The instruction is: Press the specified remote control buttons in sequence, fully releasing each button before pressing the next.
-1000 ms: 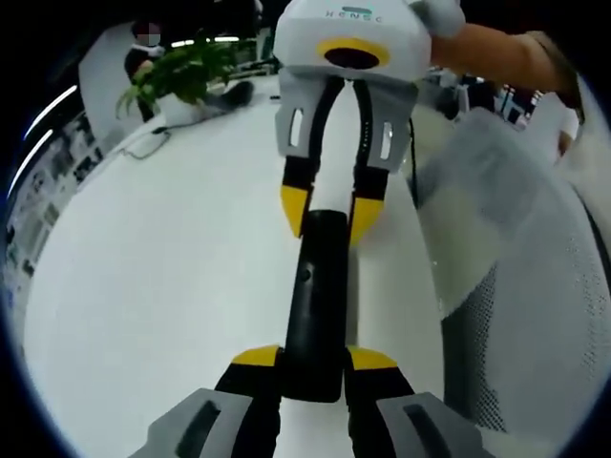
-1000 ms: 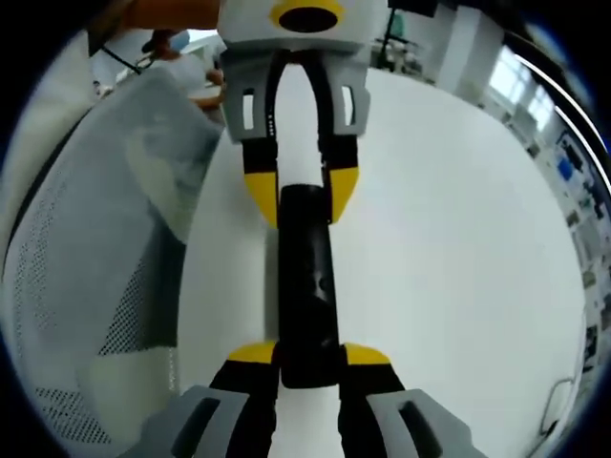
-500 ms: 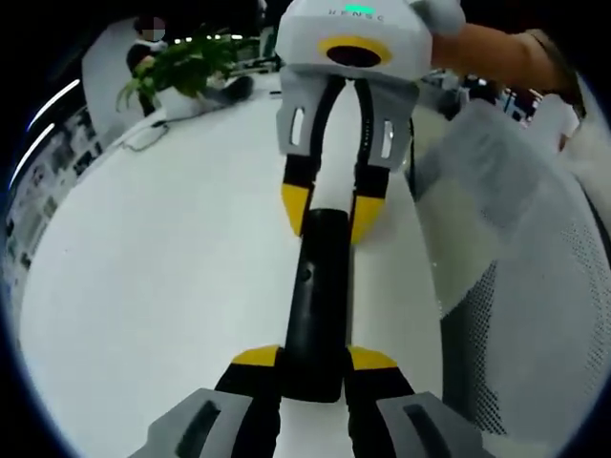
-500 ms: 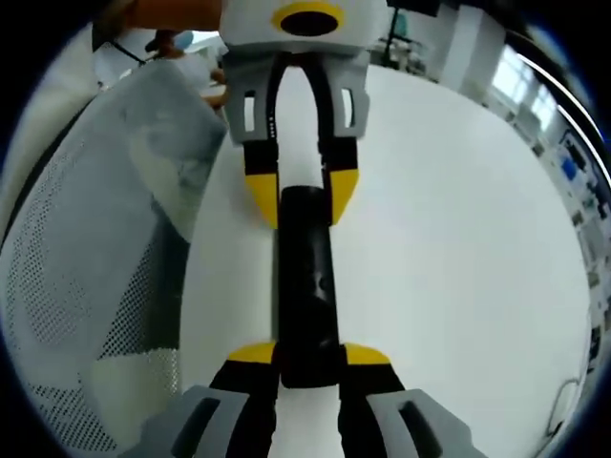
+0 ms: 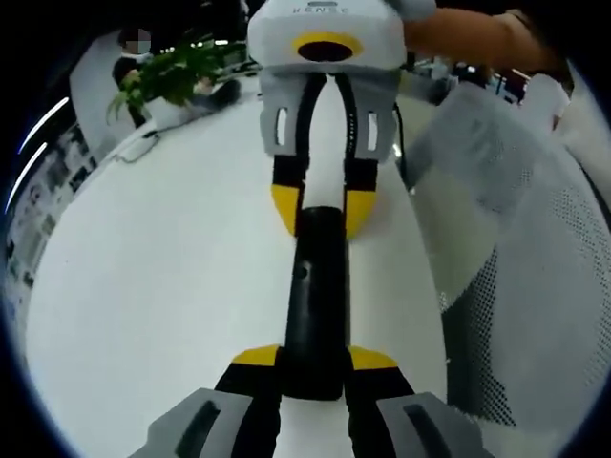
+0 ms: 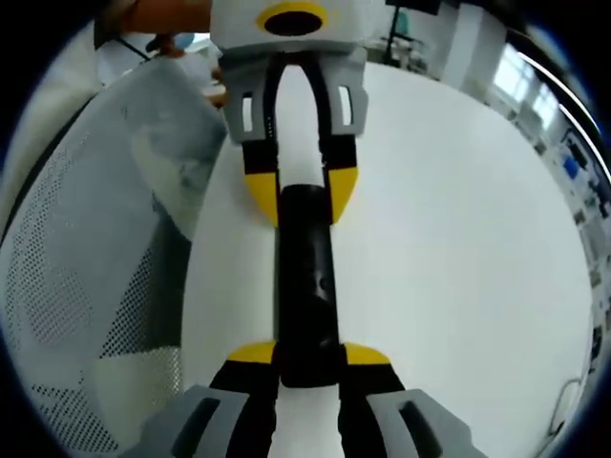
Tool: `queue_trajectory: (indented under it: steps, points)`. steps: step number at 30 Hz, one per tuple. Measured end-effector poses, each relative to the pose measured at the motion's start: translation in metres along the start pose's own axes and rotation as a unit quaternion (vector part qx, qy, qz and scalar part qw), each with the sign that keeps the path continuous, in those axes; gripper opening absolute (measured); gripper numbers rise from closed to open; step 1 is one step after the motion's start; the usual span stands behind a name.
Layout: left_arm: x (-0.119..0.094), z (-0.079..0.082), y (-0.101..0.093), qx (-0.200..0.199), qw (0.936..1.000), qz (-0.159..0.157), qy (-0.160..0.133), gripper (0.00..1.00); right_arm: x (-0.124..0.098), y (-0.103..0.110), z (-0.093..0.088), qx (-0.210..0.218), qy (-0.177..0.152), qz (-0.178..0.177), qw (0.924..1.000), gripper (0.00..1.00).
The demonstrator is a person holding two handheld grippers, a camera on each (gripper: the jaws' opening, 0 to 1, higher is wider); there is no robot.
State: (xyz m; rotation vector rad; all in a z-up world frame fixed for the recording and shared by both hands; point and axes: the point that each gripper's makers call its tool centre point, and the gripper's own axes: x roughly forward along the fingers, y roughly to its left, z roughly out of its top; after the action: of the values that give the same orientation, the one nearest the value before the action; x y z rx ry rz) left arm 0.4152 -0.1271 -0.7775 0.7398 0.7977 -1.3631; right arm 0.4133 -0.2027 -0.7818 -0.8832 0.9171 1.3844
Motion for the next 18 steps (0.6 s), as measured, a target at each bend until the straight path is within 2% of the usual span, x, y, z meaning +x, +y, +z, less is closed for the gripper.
queue_trajectory:
  steps: [18]
  points:
    - [0.0012, -0.0018, -0.0005, -0.001, 1.0, -0.001, -0.007, 0.24, -0.0006, 0.0016, -0.0017, -0.008, 0.011, 0.007, 0.9999, 0.21]
